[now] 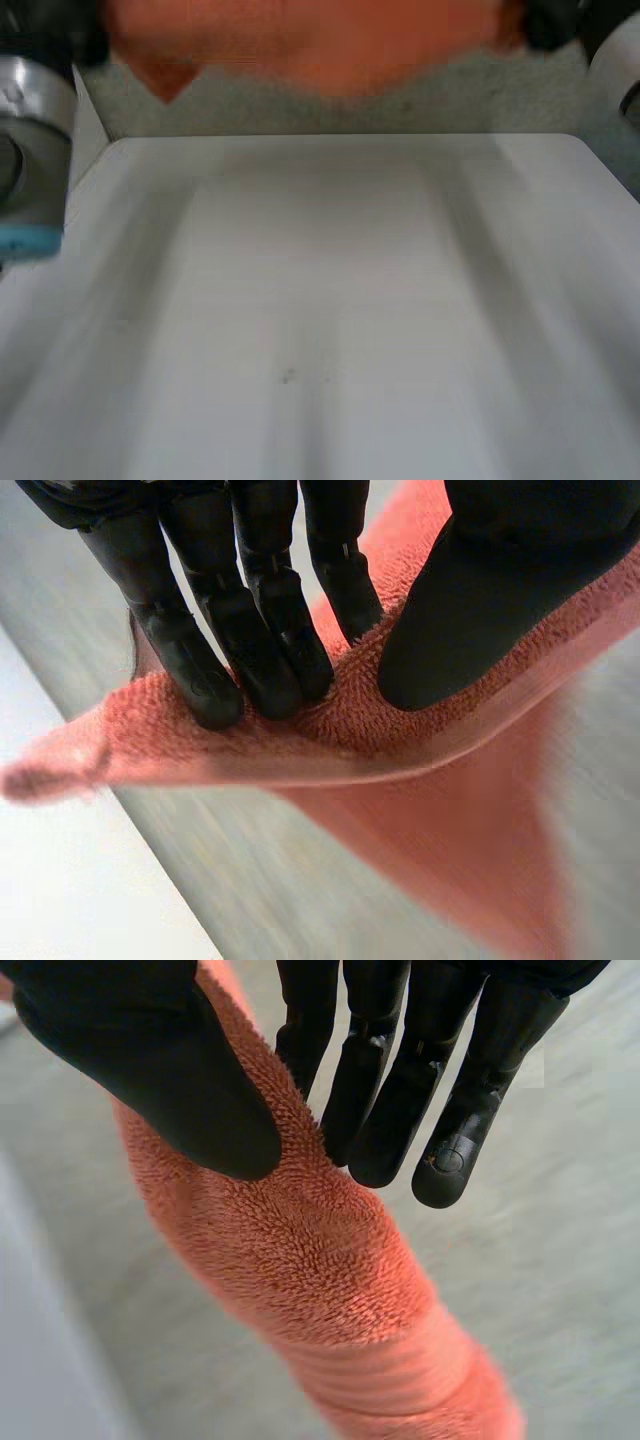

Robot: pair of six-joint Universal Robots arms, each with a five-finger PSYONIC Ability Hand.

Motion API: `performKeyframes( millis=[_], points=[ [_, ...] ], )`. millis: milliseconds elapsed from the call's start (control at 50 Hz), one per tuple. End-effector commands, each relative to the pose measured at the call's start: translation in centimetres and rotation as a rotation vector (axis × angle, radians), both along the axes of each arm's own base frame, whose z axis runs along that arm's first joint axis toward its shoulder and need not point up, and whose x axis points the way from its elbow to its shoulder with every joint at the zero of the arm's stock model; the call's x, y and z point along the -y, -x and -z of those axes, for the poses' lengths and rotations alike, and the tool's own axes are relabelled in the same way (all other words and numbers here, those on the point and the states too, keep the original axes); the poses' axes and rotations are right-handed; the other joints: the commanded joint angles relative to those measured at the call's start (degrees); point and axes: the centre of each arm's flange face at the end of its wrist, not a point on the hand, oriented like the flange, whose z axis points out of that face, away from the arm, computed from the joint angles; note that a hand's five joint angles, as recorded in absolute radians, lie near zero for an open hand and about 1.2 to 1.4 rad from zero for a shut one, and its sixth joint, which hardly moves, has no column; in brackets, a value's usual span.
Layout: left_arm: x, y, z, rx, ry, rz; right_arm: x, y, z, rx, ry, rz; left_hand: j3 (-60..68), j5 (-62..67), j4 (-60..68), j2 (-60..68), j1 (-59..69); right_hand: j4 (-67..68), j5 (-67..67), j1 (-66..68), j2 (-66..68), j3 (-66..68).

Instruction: Fold the laundry

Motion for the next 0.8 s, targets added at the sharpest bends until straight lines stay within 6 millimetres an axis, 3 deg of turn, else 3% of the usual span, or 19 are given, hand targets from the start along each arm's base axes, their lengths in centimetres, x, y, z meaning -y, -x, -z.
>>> performKeyframes(
  millis=[20, 60, 80, 120, 140, 160, 220, 360, 500, 620, 720, 800],
  points=[
    [-1.8, -1.7, 12.2, 0.115, -0.411, -0.028, 1.1, 0.8, 11.3, -0.226, -0.490, -0.036, 11.60, 14.84, 11.44, 11.27, 16.24, 11.67, 13.03, 24.76, 12.29, 12.14],
    [-2.2, -1.8, 13.9, 0.129, -0.466, -0.029, 1.2, 1.0, 14.5, -0.314, -0.604, -0.035, 11.60, 14.84, 11.44, 11.27, 16.24, 11.67, 13.03, 24.76, 12.29, 12.14],
    [-2.7, -1.9, 15.6, 0.144, -0.518, -0.026, 1.2, 1.0, 14.5, -0.314, -0.604, -0.035, 11.60, 14.84, 11.44, 11.27, 16.24, 11.67, 13.03, 24.76, 12.29, 12.14],
    [-3.1, -1.9, 17.0, 0.157, -0.562, -0.021, 1.0, 1.0, 18.1, -0.425, -0.720, -0.040, 11.60, 14.84, 11.44, 11.27, 16.24, 11.67, 13.03, 24.76, 12.29, 12.14],
    [-3.1, -1.9, 17.0, 0.157, -0.562, -0.021, 1.1, 1.0, 19.0, -0.447, -0.750, -0.037, 11.60, 14.84, 11.44, 11.27, 16.24, 11.67, 13.03, 24.76, 12.29, 12.14],
    [-3.7, -1.7, 18.6, 0.175, -0.612, -0.011, 1.2, 1.1, 19.8, -0.467, -0.776, -0.027, 11.60, 14.84, 11.44, 11.27, 16.24, 11.67, 13.03, 24.76, 12.29, 12.14],
    [-4.0, -1.7, 19.5, 0.186, -0.640, -0.013, 1.4, 1.7, 22.0, -0.518, -0.864, 0.022, 11.60, 14.84, 11.44, 11.27, 16.24, 11.67, 13.03, 24.76, 12.29, 12.14],
    [-4.4, -1.8, 19.6, 0.188, -0.649, -0.013, 1.8, 1.9, 22.2, -0.532, -0.871, 0.073, 11.60, 14.84, 11.44, 11.27, 16.24, 11.67, 13.03, 24.76, 12.29, 12.14],
    [-4.5, -1.5, 19.4, 0.185, -0.640, -0.001, 4.2, 1.3, 21.2, -0.460, -0.691, 0.102, 11.60, 14.84, 11.44, 11.27, 16.24, 11.67, 13.03, 24.76, 12.29, 12.14],
    [-4.3, -1.4, 19.2, 0.181, -0.630, -0.003, 5.8, -0.2, 21.4, -0.315, -0.536, 0.103, 11.60, 14.84, 11.44, 11.27, 16.24, 11.67, 13.03, 24.76, 12.29, 12.14],
    [-3.8, -1.9, 19.0, 0.173, -0.625, -0.022, 5.9, -1.9, 21.2, -0.218, -0.480, 0.059, 11.60, 14.84, 11.44, 11.27, 16.24, 11.67, 13.03, 24.76, 12.29, 12.14],
    [-3.7, -2.1, 19.2, 0.172, -0.630, -0.030, 5.8, -3.0, 22.5, -0.209, -0.479, 0.012, 11.60, 14.84, 11.44, 11.27, 16.24, 11.67, 13.03, 24.76, 12.29, 12.14]
  ],
)
